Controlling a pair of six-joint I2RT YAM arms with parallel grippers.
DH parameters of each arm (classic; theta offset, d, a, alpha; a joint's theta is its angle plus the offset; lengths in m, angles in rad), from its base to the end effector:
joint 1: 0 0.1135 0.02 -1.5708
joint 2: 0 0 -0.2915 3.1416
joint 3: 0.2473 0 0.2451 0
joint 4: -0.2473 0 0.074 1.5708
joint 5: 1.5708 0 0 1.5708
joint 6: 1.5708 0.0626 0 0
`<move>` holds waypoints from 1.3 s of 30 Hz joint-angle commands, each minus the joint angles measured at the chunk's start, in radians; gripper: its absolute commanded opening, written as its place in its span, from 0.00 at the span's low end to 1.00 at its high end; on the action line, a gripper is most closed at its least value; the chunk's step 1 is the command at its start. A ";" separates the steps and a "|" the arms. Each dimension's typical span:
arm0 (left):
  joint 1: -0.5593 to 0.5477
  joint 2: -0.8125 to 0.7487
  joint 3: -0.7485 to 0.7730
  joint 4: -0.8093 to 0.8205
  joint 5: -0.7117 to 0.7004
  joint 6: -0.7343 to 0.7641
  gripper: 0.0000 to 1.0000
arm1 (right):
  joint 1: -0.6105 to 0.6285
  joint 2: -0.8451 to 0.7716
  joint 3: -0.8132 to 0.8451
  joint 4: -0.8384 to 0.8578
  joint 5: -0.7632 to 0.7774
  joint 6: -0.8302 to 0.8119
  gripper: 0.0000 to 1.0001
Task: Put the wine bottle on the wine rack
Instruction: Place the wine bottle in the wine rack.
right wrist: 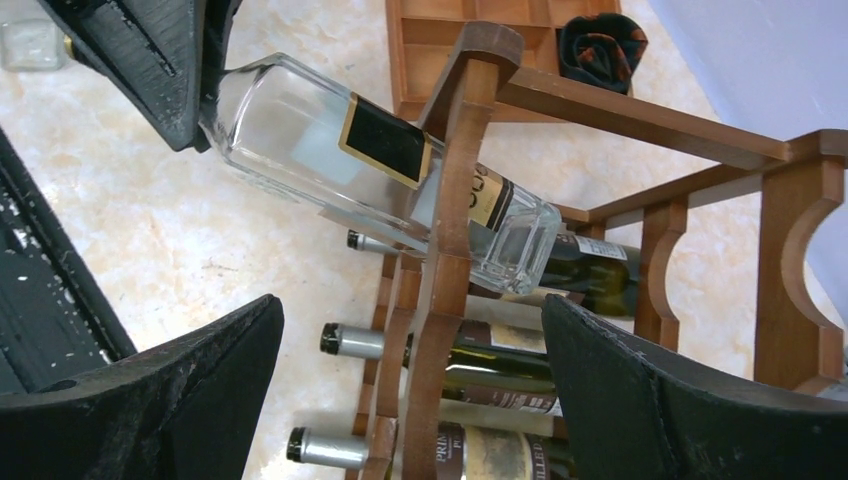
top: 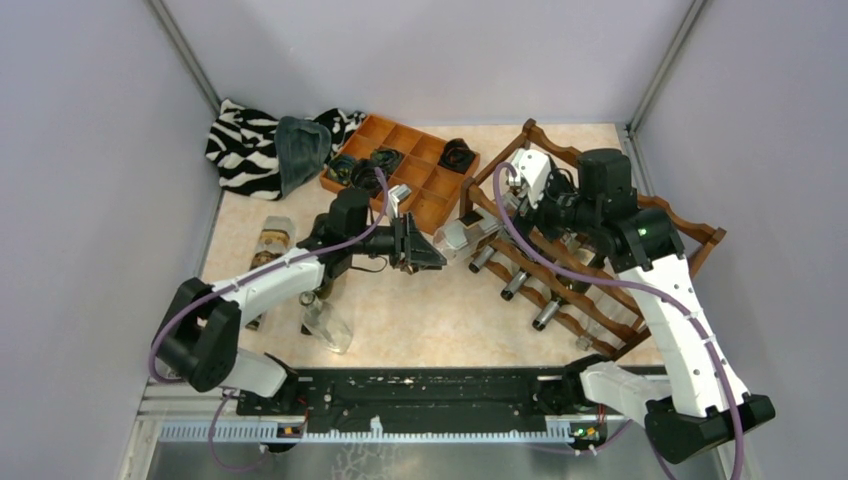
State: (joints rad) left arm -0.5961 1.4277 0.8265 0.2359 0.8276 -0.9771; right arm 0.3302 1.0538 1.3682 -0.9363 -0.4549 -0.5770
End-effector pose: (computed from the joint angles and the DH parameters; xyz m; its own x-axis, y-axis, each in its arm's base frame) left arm 0.2365 -0.2161 0.2755 -0.9520 -0.0319 -0.3045 0.2859 0.2635 -0.9213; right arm 0.1701 0.0874 0.4216 -0.1187 -0.5587 -0.8208 -0.8279 0.5121 -0.2288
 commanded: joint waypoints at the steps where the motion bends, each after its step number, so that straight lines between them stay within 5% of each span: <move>1: -0.005 0.006 0.051 0.245 -0.013 -0.016 0.00 | -0.013 -0.011 0.001 0.061 0.057 0.016 0.98; 11: -0.043 0.072 0.024 0.376 -0.085 -0.060 0.00 | -0.013 0.025 -0.031 0.031 0.074 -0.018 0.94; 17: -0.058 0.099 -0.005 0.493 -0.143 -0.096 0.00 | -0.013 0.038 -0.028 -0.006 0.061 -0.015 0.83; 39: -0.120 0.252 -0.010 0.777 -0.299 -0.167 0.00 | -0.013 0.030 -0.031 -0.022 -0.085 0.035 0.03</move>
State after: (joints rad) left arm -0.7235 1.6794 0.7761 0.7944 0.6060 -1.1576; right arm 0.3038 1.0916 1.3090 -0.9203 -0.3759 -0.5816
